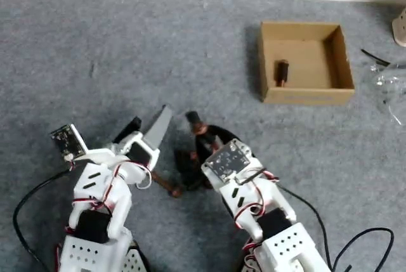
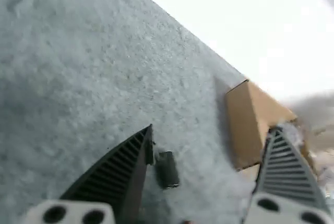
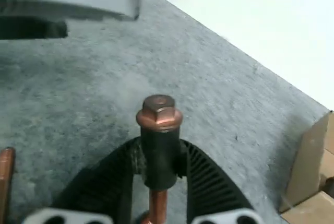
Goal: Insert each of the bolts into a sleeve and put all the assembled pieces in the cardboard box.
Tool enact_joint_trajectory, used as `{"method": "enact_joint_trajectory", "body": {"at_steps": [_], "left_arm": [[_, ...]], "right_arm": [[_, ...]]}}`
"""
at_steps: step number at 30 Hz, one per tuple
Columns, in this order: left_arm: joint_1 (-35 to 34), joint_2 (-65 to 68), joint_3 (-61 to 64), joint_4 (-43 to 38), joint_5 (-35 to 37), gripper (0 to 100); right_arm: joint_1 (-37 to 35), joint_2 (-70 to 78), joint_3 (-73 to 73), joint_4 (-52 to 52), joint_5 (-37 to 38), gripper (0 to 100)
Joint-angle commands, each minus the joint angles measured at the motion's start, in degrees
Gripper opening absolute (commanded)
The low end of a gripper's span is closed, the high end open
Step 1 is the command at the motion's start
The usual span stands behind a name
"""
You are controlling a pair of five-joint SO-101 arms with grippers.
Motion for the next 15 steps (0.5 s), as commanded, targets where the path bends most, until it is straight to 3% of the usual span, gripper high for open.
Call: {"method": "enact_joint_trajectory", "body": {"at_steps": [1, 7, 11, 15], "left_arm": [[0.1, -0.7, -3.4, 0.4, -10.3, 31], [0.7, -0.7, -3.7, 3.1, -31.1, 13], [0.7, -0.7, -3.7, 3.1, -47.5, 4], [1.1, -0.7, -2.6, 3.3, -55.2, 1]], "right_arm": [[1.5, -0.8, 6.4, -2.7, 0.2, 0.4], [4.5, -0.8, 6.4, -2.7, -0.1, 0.4], [8.8, -0.8, 6.4, -2.7, -4.8, 0.4], [12.7, -0.8, 6.4, -2.5, -7.1, 0.4]]}}
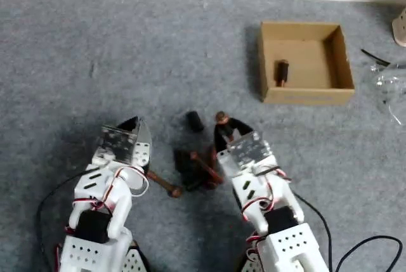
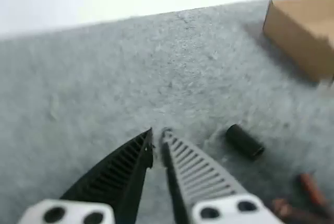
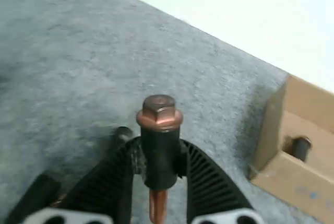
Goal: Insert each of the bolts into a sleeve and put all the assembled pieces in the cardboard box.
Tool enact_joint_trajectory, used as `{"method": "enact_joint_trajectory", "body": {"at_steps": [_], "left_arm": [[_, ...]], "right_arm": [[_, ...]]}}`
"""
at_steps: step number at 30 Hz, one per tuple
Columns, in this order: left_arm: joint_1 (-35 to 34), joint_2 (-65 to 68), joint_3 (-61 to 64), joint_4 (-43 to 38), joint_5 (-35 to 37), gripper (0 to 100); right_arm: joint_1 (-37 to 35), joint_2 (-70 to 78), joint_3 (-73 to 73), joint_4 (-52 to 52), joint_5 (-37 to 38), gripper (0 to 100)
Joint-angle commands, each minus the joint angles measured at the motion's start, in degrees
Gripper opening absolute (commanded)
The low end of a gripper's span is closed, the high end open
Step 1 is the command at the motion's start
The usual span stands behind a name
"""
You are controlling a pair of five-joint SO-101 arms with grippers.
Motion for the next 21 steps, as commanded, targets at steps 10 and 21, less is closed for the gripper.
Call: {"method": "enact_joint_trajectory", "body": {"at_steps": [10, 21], "left_arm": [[-0.3, -0.7, -0.1, 0.4, -8.0, 1], [-5.3, -0.7, 0.7, 0.1, -8.0, 1]], "right_arm": [[7.5, -0.8, 6.5, -2.3, -2.5, 0.4], [11.4, -0.8, 6.8, -2.2, -2.5, 0.4]]}}
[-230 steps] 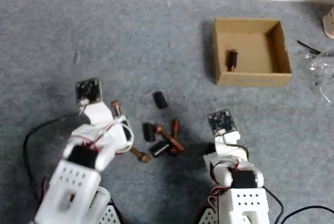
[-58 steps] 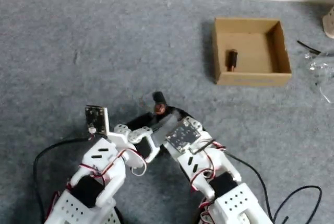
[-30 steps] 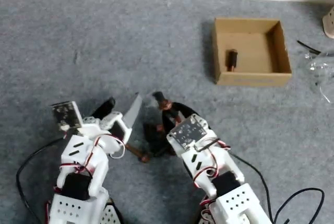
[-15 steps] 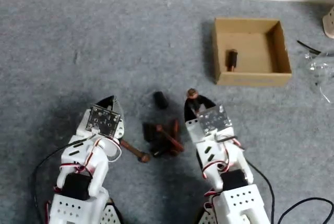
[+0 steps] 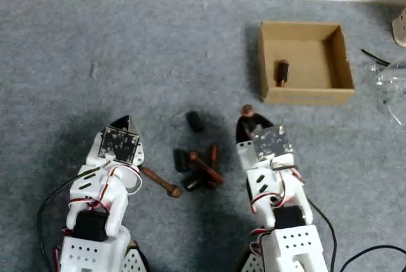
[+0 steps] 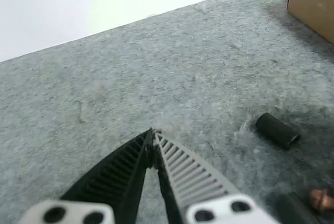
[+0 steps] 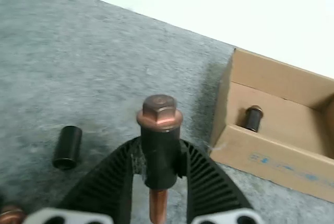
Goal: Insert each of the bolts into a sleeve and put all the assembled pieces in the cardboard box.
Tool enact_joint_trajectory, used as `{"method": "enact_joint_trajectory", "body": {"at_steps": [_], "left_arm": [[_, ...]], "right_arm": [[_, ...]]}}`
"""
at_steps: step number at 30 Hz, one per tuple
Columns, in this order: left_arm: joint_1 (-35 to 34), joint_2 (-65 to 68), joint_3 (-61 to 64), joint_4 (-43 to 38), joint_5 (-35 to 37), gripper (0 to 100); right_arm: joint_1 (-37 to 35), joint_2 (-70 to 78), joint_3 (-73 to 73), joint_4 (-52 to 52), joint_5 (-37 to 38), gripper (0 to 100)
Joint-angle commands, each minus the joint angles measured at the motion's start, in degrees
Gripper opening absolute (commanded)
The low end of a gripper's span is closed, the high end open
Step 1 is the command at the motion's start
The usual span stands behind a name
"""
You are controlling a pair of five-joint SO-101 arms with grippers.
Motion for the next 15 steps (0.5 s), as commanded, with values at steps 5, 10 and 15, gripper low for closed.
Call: {"method": "enact_joint_trajectory", "body": {"at_steps": [5, 10, 15], "left_arm": [[-0.8, -0.7, 1.2, -1.5, -0.4, 1], [-0.9, -0.7, 1.2, -1.5, -0.4, 1], [-1.0, -0.7, 1.2, -1.5, -0.4, 1]], "right_arm": [[2.8, -0.8, 6.8, -2.2, -0.6, 0.4], [2.9, -0.7, 6.6, -1.6, -0.6, 0.4], [6.7, -0.8, 4.7, 4.0, -0.7, 0.4]]}}
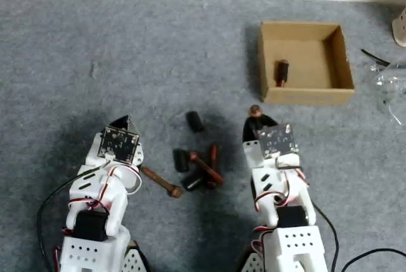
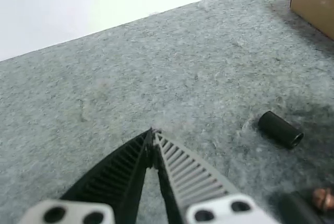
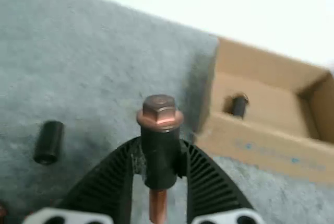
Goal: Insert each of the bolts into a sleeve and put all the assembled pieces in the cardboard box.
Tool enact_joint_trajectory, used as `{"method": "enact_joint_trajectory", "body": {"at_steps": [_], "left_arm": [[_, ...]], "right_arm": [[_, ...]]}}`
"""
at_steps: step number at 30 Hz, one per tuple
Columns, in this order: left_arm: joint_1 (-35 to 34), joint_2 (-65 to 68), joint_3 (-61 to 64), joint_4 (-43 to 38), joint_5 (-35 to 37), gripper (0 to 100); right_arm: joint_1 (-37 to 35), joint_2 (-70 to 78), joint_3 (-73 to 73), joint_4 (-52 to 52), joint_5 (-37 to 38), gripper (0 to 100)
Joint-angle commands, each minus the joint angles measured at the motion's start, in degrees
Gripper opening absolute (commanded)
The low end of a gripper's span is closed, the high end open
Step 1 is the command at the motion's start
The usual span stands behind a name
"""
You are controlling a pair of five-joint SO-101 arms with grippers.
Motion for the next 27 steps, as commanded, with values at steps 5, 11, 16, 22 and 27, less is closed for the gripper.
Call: {"method": "enact_joint_trajectory", "body": {"at_steps": [5, 11, 16, 22, 27], "left_arm": [[-0.5, -0.7, 1.4, -3.3, -0.3, 1], [-0.4, -0.7, 1.4, -3.3, -0.3, 1], [-0.4, -0.7, 1.4, -3.3, -0.3, 1], [-0.4, -0.7, 1.4, -3.3, -0.3, 1], [-0.6, -0.7, 1.4, -3.4, -0.3, 1]], "right_arm": [[6.4, -0.7, 0.7, 1.0, -5.2, 0.4], [5.1, -0.2, -9.9, 2.8, -5.2, 0.4], [4.4, 3.2, -22.7, 8.7, -4.3, 0.4], [4.4, 26.5, -40.2, 9.1, -4.3, 0.4], [6.9, 50.8, -59.2, 9.3, -4.7, 0.4]]}}
